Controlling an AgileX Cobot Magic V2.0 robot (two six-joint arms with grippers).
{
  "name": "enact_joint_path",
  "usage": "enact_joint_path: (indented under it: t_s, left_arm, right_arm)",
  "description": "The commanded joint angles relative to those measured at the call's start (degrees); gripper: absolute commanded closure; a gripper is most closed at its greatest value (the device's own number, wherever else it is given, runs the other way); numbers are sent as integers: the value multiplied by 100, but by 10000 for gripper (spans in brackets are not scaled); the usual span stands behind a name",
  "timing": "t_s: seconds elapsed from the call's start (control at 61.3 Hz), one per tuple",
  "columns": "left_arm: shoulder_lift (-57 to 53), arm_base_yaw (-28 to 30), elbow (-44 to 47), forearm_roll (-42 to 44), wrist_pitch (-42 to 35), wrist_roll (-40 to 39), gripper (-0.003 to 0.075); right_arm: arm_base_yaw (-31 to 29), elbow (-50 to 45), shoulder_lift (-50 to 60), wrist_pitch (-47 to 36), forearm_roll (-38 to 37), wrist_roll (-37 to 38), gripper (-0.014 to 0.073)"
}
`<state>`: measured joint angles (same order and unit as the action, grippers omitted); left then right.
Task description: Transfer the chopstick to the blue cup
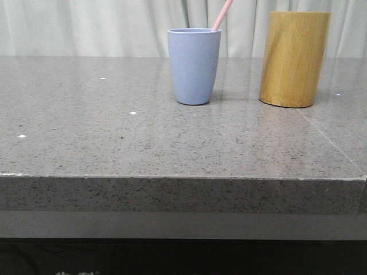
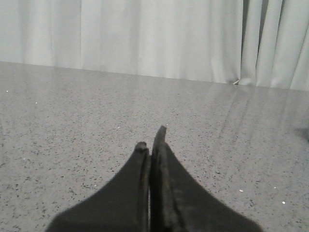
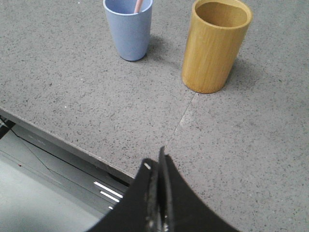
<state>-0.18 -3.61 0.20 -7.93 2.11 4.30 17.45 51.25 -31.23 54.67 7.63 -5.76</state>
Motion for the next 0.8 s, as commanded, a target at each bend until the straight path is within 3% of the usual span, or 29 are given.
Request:
enact_joint_path:
  t_s: [0.0, 0.457, 0.571, 0.783]
  left_arm:
    - [-146, 3, 71, -85, -508, -36, 739]
    - [-136, -8, 71, -60, -508, -54, 739]
    - [-136, -8, 71, 457, -508, -510, 739]
    - [-136, -8, 71, 480, -508, -642, 739]
  right_arm:
    - [-21, 150, -18, -430, -31, 13, 661]
    - [-21, 150, -18, -430, -31, 13, 661]
    - [-21, 150, -18, -430, -31, 13, 661]
    - [-21, 150, -18, -430, -31, 13, 661]
